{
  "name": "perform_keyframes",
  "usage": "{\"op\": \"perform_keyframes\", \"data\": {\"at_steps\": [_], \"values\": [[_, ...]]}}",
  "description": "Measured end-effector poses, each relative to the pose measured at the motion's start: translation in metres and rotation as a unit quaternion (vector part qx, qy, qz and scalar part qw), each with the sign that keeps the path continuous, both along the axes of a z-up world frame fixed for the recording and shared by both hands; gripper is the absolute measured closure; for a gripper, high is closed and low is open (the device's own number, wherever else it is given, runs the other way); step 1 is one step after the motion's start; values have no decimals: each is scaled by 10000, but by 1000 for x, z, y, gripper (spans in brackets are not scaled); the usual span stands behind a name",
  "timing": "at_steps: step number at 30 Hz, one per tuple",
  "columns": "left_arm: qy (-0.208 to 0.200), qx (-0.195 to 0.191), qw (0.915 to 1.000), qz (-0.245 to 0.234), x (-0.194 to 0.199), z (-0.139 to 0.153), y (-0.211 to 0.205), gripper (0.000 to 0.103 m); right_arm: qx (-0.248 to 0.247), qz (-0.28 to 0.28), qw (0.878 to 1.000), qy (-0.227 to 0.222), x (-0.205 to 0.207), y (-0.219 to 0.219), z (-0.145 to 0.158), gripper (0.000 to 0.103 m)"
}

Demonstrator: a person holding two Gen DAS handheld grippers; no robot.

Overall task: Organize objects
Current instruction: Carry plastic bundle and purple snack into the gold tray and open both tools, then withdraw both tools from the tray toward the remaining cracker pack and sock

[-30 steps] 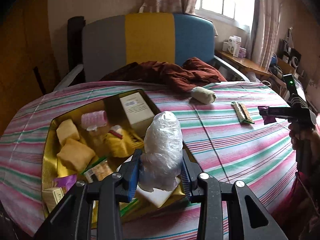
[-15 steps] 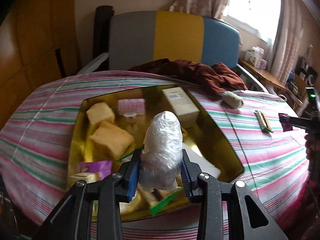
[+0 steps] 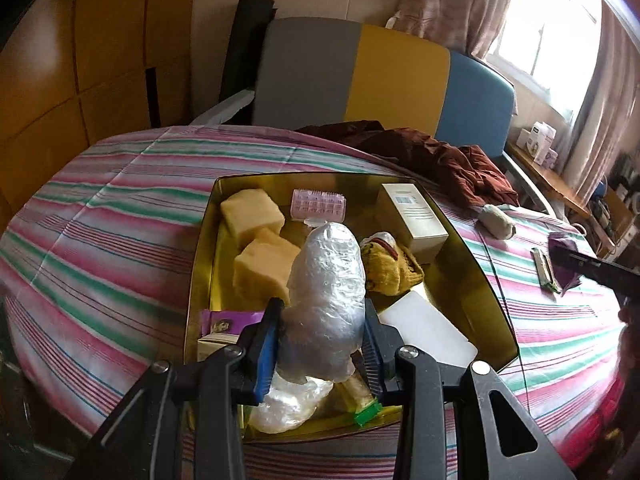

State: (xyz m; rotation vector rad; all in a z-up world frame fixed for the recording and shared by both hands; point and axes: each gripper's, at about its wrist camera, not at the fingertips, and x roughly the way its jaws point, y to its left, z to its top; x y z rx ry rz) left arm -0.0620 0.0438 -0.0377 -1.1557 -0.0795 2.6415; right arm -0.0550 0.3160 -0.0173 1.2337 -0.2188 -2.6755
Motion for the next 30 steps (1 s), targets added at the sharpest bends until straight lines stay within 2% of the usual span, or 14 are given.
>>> {"op": "perform_keyframes", "data": {"at_steps": [7, 8, 9, 10, 12, 14, 17, 21, 26, 30], "values": [[56, 68, 9999, -120, -13, 5, 7, 65, -49, 285, 9994, -167, -23, -47, -12, 67], [94, 73, 9998, -142, -16, 8, 8, 65, -37, 268, 9995, -175, -27, -50, -15, 65], [151, 78, 9998, -140, -20, 11, 10, 63, -29, 241, 9995, -196, -29, -52, -16, 57], [182, 74, 9997, -145, -23, 12, 11, 61, -6, 203, 9995, -222, -31, -54, -18, 54], [256, 77, 9995, -139, -31, 16, 14, 46, 3, 179, 9995, -242, -30, -57, -20, 52], [311, 89, 9995, -61, -35, 18, 15, 42, -17, 198, 9994, -277, -30, -58, -23, 52], [317, 81, 9995, -48, -35, 17, 15, 39, 61, 256, 9992, -311, -25, -61, -26, 52], [210, 64, 9998, -42, -29, 10, 13, 36, 177, 262, 9989, -347, -19, -67, -28, 45], [174, 19, 9998, -39, -17, 6, 12, 34, 330, 234, 9986, -346, -12, -73, -29, 45], [167, 24, 9998, -50, -8, 4, 10, 33, 642, 172, 9974, -271, -6, -79, -27, 44]]}}
